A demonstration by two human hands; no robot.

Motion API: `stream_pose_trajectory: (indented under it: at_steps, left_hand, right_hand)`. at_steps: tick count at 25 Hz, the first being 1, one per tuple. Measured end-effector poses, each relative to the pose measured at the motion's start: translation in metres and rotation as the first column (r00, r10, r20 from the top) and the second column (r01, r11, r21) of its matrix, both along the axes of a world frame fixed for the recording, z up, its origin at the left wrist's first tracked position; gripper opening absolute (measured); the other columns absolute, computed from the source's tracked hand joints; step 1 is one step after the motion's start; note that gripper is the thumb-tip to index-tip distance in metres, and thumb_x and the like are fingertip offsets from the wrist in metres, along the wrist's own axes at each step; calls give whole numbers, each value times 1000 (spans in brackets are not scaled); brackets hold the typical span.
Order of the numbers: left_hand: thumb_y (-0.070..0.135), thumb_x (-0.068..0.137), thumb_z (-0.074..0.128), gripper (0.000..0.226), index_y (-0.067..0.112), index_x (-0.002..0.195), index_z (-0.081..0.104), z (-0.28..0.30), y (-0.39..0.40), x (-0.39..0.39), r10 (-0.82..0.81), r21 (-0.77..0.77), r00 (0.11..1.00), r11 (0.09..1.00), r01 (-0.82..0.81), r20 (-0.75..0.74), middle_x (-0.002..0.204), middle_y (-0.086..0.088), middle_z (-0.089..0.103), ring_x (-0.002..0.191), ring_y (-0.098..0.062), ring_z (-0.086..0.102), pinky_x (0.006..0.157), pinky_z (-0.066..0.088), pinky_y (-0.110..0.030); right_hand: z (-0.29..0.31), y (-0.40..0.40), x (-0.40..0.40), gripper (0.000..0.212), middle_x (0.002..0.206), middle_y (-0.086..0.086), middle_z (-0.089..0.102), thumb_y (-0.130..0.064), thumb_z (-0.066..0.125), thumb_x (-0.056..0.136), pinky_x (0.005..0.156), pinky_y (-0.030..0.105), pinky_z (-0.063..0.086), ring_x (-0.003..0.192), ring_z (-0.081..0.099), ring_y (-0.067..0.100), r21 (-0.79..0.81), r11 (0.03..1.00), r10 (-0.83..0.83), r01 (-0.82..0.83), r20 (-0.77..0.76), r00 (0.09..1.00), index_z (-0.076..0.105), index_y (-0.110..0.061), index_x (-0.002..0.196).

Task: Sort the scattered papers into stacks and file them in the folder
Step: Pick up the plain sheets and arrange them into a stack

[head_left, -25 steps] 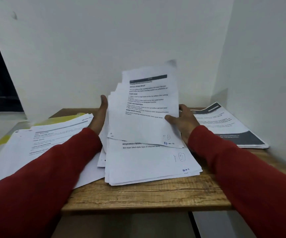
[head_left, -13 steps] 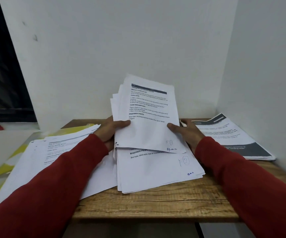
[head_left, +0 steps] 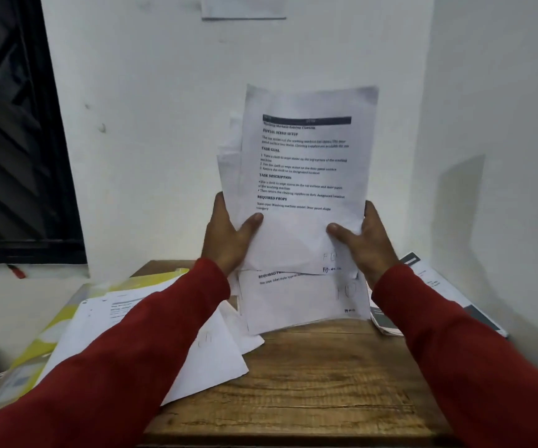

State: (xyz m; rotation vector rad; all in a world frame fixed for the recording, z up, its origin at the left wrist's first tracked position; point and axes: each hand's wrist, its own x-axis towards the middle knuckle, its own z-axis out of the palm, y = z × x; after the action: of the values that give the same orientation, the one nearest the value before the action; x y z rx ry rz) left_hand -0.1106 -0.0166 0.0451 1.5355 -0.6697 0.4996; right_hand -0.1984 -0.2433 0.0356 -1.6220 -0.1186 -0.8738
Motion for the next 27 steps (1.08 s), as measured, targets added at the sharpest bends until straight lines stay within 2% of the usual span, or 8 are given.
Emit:
stream_pose_trajectory:
  at_steps: [4,6,11,14,18,21,25,27]
  left_hand:
    - [38,86,74,54,29,126,38,-4,-4,-17,-19,-8,999,1000,18,-31,110,20,60,100,4,63,85,52,-22]
    - [38,88,71,54,30,127,34,-12,-5,-24,-19,39,1000,999,20,-20,109,20,60,92,10,64,77,51,-11]
    - [27,99,57,39,22,122,27,-36,-15,-36,-52,189,998,980,57,-33,111,16,55,94,5,60,67,47,-3]
    - [19,102,50,33,18,124,25,-52,-14,-33,-49,268,993,960,76,-107,121,-2,57,104,-17,62,78,52,-15]
    - [26,99,58,39,25,129,32,-32,-11,-23,-29,291,915,943,158,-401,114,-3,66,94,-21,68,85,57,-41]
    - [39,101,50,19,30,117,51,-36,13,-13,91,615,905,761,205,-414,110,-2,65,88,-20,69,64,53,-28]
    - [52,96,48,47,23,131,59,-68,96,24,437,906,897,403,-131,-65,134,-14,56,126,-32,53,107,39,-38]
    - [63,94,46,57,34,143,46,-71,141,27,597,957,802,228,-178,7,147,-11,38,134,-35,38,112,32,-43]
  right_hand:
    - [-1,1,-15,54,122,-1,66,-13,78,83,99,36,52,110,66,11,-35,999,17,-20,-81,997,48,-20,126]
    - [-4,1,-24,59,120,-1,66,-19,78,83,94,30,53,107,66,10,-45,999,-21,17,-107,994,45,-19,132]
    - [-18,-1,-29,43,124,1,64,-17,64,95,98,36,51,111,63,14,-14,1000,-14,12,-199,980,43,-19,132]
    - [-28,-2,-25,33,116,2,66,-6,64,93,101,46,50,107,65,20,-31,997,-80,75,-228,970,50,-20,120]
    - [-16,-25,-14,52,122,14,65,-4,74,83,98,47,51,107,65,31,-142,964,-261,223,-372,891,52,-12,129]
    - [-30,-33,-12,62,133,12,58,-6,76,82,97,30,44,114,58,28,-439,888,-401,140,-586,704,47,-9,137]
    - [-58,-24,-13,74,139,18,53,-16,75,84,96,31,42,124,52,32,-641,768,-536,11,-633,559,35,-9,146]
    - [-54,-16,-12,89,147,21,43,-30,73,86,106,36,38,135,41,37,-826,562,-693,-50,-502,517,19,-8,153]
